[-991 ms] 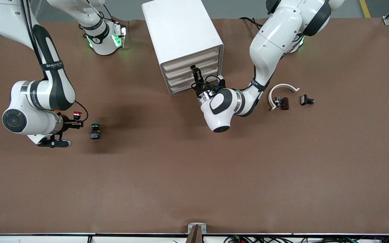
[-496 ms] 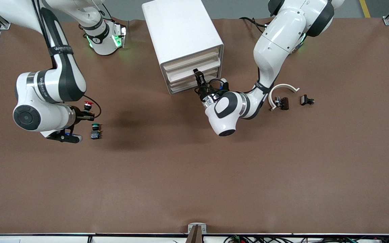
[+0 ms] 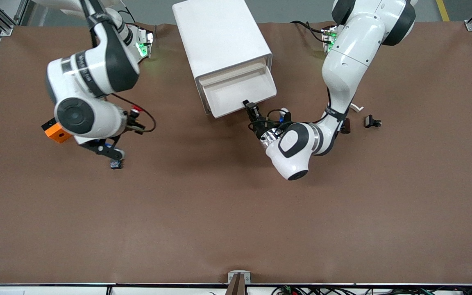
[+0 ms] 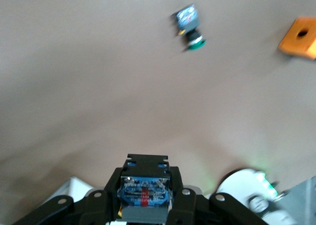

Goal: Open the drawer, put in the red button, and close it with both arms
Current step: 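Pull the drawer open with the left gripper while the right gripper carries the button, then drop the red button into the drawer while the left gripper releases the handle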

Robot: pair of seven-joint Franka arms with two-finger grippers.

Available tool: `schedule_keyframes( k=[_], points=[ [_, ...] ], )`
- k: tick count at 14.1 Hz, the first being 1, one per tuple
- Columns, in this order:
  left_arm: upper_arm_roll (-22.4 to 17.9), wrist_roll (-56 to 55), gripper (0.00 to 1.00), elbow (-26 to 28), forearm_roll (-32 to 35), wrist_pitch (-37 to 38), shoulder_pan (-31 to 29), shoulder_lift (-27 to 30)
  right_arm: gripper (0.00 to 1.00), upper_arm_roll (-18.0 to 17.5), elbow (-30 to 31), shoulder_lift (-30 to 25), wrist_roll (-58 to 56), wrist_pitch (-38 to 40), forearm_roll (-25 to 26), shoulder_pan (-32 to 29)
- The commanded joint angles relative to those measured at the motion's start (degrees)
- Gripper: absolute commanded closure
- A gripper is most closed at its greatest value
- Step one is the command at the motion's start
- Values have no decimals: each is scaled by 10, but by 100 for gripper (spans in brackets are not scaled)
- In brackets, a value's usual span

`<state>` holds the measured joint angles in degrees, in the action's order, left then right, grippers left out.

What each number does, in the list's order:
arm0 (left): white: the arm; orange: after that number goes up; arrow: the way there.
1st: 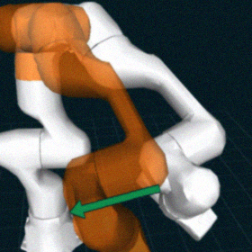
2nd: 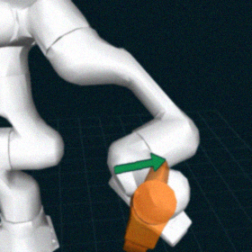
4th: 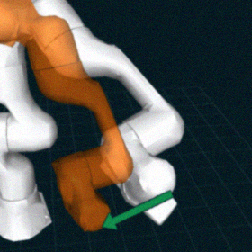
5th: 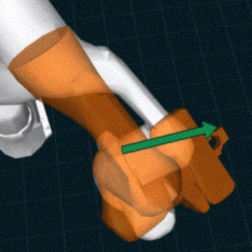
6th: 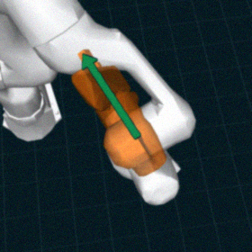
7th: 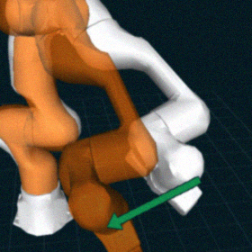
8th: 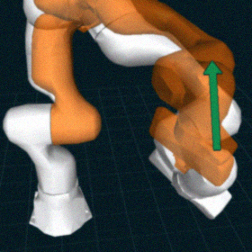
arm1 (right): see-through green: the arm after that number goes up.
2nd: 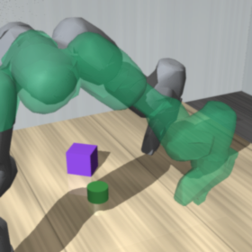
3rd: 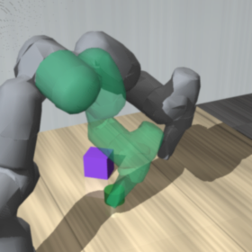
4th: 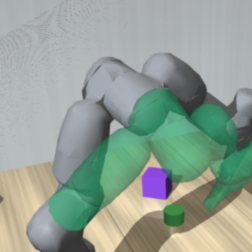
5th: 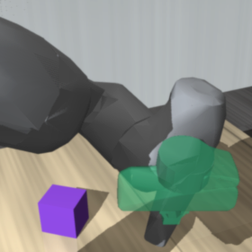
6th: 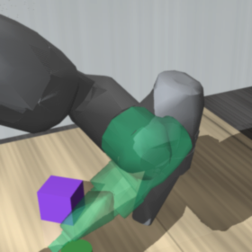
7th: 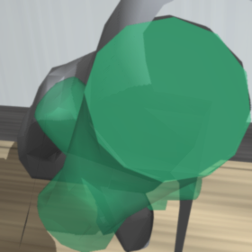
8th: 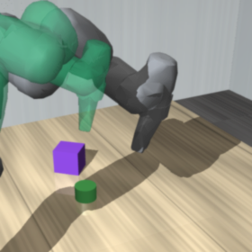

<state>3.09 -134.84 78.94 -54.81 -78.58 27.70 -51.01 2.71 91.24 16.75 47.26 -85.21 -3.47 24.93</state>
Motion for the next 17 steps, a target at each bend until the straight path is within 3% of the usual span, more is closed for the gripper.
schedule_keyframes(
  k=[1,4,6,7,8,9,14,17],
  points=[
    [-26,-14,100,-11,1,8,1,6,79,6,-33,8,119,5,-44,50],
    [-45,-14,100,-19,1,8,1,7,79,6,-59,21,218,-14,-104,84],
    [-55,-11,99,-26,1,8,1,7,79,6,-62,28,287,-46,-114,108],
    [-57,-10,90,-26,1,8,0,7,79,6,-62,29,310,-59,-113,127],
    [-62,-9,64,-28,1,8,0,7,79,6,-62,36,334,-75,-114,139],
    [-64,-9,1,-31,1,8,-1,9,79,6,-62,41,363,-93,-118,147],
    [-106,7,0,-69,33,12,-7,28,80,6,-58,71,448,-156,-125,204],
    [-139,80,0,-93,75,11,-6,37,82,6,-55,84,477,-180,-126,231]
  ],
)
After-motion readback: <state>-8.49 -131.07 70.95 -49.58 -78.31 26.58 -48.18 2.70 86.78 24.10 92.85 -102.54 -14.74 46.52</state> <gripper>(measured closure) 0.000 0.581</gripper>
